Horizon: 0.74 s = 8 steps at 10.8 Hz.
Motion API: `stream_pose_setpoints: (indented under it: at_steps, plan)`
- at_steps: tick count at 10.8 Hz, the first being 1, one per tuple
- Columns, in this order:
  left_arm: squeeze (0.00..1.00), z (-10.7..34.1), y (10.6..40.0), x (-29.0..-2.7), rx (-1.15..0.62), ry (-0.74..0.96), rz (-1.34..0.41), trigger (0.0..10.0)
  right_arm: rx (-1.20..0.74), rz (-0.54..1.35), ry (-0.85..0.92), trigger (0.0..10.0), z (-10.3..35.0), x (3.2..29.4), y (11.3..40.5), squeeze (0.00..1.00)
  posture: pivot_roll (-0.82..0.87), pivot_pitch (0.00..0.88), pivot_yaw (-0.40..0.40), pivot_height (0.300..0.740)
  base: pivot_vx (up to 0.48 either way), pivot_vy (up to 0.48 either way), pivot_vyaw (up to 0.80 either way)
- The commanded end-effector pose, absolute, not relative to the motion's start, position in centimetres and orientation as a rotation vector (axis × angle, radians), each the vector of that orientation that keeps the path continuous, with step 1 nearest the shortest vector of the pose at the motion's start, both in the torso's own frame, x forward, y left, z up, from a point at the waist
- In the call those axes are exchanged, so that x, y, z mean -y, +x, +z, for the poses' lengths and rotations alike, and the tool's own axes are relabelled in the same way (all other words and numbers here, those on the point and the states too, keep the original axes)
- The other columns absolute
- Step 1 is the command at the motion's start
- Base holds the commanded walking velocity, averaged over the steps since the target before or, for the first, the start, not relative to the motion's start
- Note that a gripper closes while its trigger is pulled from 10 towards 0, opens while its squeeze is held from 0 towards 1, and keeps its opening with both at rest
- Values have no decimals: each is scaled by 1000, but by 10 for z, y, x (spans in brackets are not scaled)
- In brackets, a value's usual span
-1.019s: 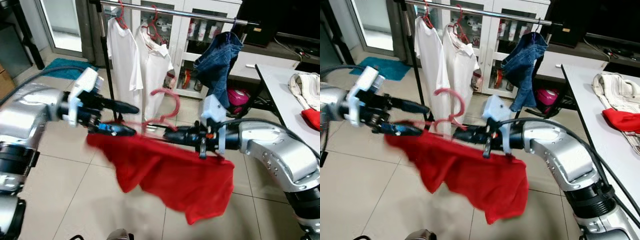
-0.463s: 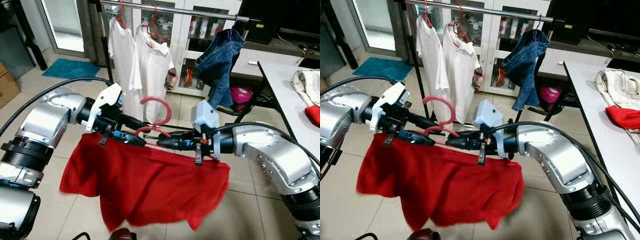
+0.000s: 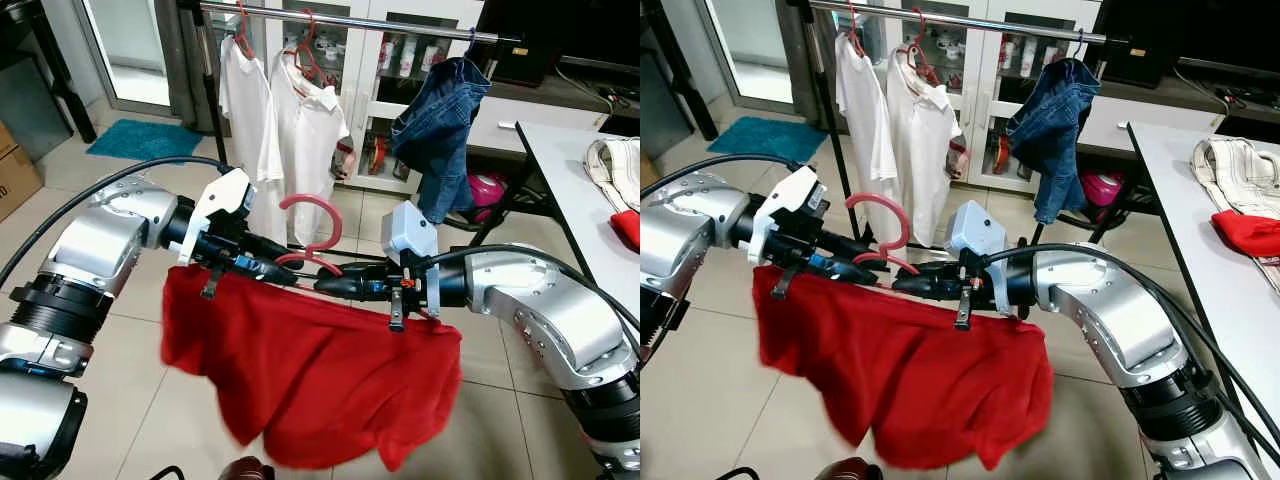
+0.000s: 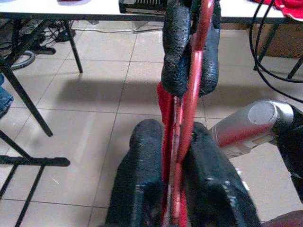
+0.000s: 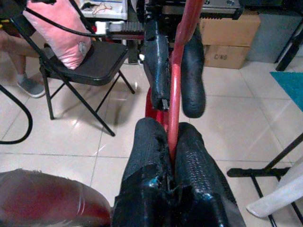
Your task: Hang hanger
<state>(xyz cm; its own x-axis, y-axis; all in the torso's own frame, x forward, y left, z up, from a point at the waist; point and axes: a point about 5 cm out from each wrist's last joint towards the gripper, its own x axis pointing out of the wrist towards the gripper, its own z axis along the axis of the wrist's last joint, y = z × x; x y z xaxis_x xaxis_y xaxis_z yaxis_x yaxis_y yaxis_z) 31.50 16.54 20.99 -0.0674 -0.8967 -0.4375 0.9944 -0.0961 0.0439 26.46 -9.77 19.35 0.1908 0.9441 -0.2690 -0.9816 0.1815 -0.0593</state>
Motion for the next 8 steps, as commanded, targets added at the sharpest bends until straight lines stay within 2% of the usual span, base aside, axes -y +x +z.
stream_pose_setpoints:
  at_steps: [1, 6, 7, 8]
  plan:
    - [0, 208, 316, -165, -313, 423, -1612, 0, -132, 1382, -240, 10000, 204, 97, 265, 0, -27, 0, 10, 740, 0, 0, 0]
    - [0, 199, 321, -164, -309, 441, -1563, 0, -118, 1364, -229, 10000, 207, 98, 268, 0, -45, 0, 24, 740, 0, 0, 0]
    - [0, 198, 322, -164, -302, 420, -1541, 0, -123, 1358, -223, 10000, 205, 100, 267, 247, -45, 0, 25, 740, 0, 0, 0]
    - [0, 197, 324, -166, -290, 417, -1497, 0, -127, 1341, -218, 10000, 203, 101, 268, 800, -44, 0, 25, 740, 0, 0, 0]
